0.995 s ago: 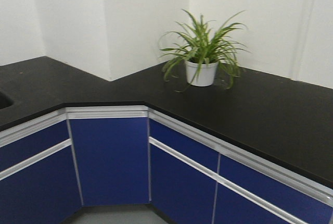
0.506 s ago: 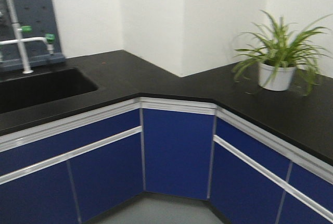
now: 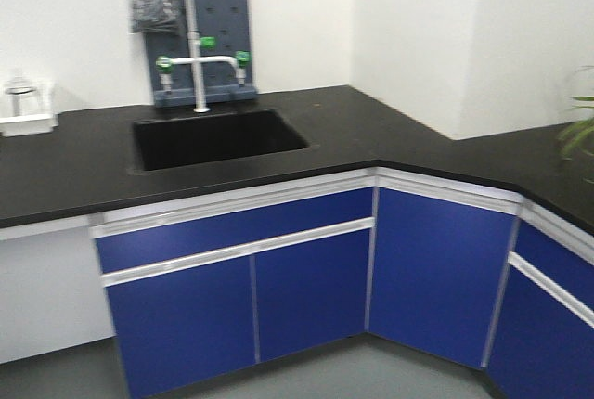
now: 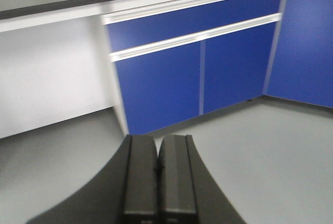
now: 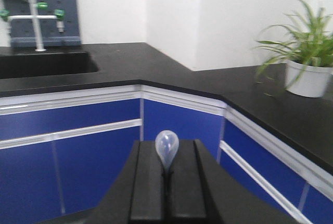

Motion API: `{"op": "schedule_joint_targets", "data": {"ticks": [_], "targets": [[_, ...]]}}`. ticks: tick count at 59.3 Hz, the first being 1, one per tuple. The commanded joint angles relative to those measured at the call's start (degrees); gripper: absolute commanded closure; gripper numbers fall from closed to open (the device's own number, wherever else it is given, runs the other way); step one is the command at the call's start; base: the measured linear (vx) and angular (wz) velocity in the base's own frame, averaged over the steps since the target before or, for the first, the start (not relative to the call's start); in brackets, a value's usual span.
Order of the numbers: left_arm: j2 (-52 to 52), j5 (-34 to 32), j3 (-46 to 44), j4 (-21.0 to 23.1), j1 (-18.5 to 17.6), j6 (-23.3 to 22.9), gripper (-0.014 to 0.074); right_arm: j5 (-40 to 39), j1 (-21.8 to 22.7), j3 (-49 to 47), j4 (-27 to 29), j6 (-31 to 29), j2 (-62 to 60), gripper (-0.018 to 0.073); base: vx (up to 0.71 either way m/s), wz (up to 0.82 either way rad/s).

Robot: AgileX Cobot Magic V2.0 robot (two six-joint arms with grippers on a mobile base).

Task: Grab transparent chemical and place on left bench
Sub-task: 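Drive the base to the bench with white bins, holding the pipette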

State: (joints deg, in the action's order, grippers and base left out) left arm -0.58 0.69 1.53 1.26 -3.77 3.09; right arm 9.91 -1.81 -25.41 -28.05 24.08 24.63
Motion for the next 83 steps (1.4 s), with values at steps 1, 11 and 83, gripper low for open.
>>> {"op": "schedule_joint_targets", "data": {"ticks": [1,11,83], "targets": [[-1.1,-4.49,0.93,0.04,-0.1,-0.45,0.06,-4.15,0.13,-1.72,-0.55,-0.07,0.34,0.0564,-0.11,0.52],[-1.1,-4.49,0.93,0.04,-0.1,-0.45,0.06,-4.15,0.13,-1.72,-0.55,-0.07,0.34,0.0564,-0.1,0.56],[-1.1,-4.49,0.93,0.04,-0.1,-0.45,0.06,-4.15,0.13,-1.72,-0.55,-0.07,0.34,0.0564,-0.02,0.39]]}}
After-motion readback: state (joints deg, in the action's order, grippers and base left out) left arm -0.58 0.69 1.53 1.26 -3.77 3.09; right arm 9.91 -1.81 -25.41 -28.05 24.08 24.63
